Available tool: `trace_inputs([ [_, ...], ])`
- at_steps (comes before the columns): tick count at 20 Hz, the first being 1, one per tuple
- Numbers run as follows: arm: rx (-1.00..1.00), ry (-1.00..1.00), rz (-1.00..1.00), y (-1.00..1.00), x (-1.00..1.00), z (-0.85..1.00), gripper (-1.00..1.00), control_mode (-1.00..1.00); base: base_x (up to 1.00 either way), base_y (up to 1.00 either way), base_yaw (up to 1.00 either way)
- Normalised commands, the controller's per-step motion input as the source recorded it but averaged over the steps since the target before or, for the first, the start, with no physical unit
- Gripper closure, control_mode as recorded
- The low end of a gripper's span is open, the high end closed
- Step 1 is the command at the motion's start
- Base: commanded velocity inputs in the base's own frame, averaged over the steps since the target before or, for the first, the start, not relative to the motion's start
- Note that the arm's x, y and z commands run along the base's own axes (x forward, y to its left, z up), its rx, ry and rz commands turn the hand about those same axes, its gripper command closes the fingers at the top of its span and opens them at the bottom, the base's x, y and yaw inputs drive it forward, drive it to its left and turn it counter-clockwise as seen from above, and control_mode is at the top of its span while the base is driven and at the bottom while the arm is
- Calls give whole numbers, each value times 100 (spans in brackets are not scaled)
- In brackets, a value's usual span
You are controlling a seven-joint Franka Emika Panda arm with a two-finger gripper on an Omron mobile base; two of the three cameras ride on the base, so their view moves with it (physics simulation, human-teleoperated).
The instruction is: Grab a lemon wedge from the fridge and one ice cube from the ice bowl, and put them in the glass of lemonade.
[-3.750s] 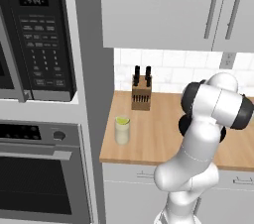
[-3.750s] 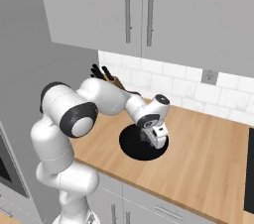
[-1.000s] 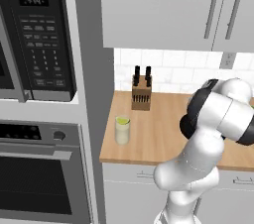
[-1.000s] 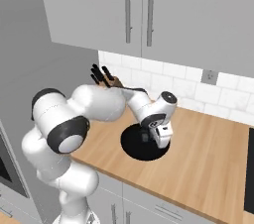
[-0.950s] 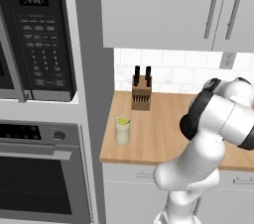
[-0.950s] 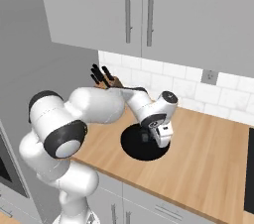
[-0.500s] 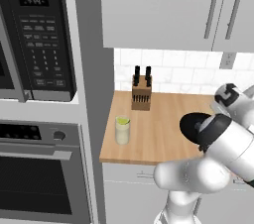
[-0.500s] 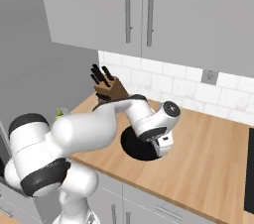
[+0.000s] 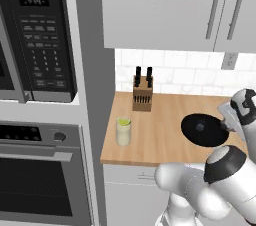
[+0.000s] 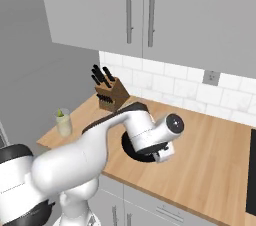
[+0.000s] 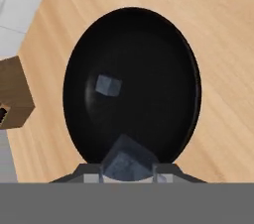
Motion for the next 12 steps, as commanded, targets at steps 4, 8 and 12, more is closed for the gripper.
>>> trace_inputs([
  [4, 1, -5, 28, 74, -3, 55, 100, -100, 0, 0, 0],
  [8, -9, 4, 32, 97, 0, 88, 100, -100, 0, 0, 0],
  [12, -25, 19, 37, 100, -3, 61, 100, -100, 0, 0, 0],
])
